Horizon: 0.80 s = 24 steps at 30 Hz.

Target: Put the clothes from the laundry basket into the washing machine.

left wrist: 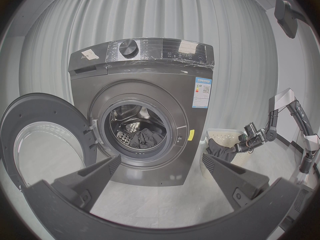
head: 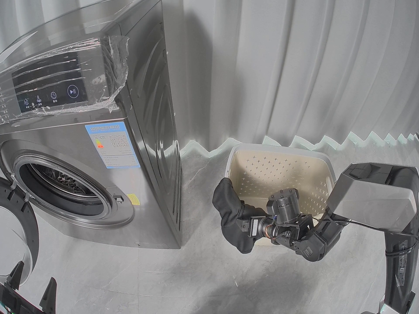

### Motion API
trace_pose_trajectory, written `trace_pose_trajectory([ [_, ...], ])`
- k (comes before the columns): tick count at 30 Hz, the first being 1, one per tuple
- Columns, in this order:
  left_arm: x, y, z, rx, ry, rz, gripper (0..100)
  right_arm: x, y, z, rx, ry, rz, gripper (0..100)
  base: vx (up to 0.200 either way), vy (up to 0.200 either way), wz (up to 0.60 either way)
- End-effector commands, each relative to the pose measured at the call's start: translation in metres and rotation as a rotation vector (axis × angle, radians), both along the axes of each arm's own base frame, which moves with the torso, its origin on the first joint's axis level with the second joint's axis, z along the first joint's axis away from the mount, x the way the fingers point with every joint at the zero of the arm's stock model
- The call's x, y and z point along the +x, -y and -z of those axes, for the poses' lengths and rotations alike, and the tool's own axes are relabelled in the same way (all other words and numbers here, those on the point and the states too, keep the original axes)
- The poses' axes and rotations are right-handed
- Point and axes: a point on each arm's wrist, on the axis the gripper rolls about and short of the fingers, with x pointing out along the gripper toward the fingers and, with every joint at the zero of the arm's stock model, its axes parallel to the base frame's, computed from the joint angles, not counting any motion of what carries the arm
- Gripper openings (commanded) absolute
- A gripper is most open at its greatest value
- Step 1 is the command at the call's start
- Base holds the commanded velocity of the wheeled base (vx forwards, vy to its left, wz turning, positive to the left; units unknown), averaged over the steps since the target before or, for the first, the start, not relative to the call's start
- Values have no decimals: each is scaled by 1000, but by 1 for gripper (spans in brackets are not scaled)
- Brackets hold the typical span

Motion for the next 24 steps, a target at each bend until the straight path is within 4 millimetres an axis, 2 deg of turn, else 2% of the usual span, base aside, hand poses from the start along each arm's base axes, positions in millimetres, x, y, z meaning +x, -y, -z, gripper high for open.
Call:
trace_pose_trajectory([
  [1, 0, 0, 5, 0, 0, -1, 100, 5, -2, 9, 0, 0, 4, 100, 0, 0, 0],
  [10, 0, 0, 5, 0, 0, -1, 100, 10, -1, 18, -18, 61, 4, 100, 0, 0, 0],
  [11, 0, 0, 5, 0, 0, -1, 100, 10, -1, 18, -17, 67, 3, 0, 0, 0, 0],
  [21, 0, 0, 5, 0, 0, -1, 100, 4, -1, 14, -17, 69, -6, 0, 0, 0, 0],
  [24, 0, 0, 5, 0, 0, -1, 100, 1, 0, 6, -9, 92, -11, 0, 0, 0, 0],
])
